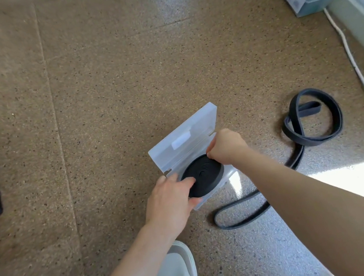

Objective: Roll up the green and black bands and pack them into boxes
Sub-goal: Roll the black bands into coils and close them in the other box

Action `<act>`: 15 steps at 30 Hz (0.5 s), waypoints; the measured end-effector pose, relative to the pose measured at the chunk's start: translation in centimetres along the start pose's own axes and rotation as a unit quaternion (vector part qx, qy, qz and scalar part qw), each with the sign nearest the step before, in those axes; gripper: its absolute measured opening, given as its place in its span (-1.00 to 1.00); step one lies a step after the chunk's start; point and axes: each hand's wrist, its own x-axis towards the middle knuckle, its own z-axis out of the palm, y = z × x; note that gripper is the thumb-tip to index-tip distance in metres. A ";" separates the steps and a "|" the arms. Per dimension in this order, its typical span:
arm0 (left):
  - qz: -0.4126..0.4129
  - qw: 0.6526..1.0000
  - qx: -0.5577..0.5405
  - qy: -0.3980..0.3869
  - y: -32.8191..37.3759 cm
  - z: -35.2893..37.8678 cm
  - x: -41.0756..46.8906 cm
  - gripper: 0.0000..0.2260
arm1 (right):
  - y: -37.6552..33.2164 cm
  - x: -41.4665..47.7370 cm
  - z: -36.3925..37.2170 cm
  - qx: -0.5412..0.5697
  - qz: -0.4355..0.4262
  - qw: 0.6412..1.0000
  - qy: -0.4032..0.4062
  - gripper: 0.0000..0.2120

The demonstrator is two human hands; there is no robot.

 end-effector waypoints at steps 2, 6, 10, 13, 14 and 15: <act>0.001 1.000 0.010 0.013 -0.4 0.4 0.1 -0.64 | -0.1 -0.4 0.1 -0.001 -0.009 1.000 -0.013 -0.79; 0.022 0.998 0.035 0.038 -0.3 0.2 0.3 -0.70 | -0.3 -1.6 0.6 0.005 -0.042 0.999 -0.022 -0.74; 0.050 0.992 0.113 0.033 0.6 -0.2 1.3 -0.75 | -0.4 -2.9 0.5 0.038 -0.076 0.996 -0.017 -0.68; 0.053 0.990 0.132 0.026 1.0 0.0 1.9 -0.73 | -0.5 -3.0 0.4 -0.006 -0.104 0.994 -0.043 -0.86; 0.053 0.989 0.133 0.026 1.1 0.1 2.1 -0.73 | -0.5 -3.0 0.4 -0.019 -0.112 0.992 -0.047 -0.87; 0.052 0.990 0.131 0.026 1.1 0.1 2.2 -0.73 | -0.5 -3.1 0.4 -0.024 -0.124 0.991 -0.045 -0.81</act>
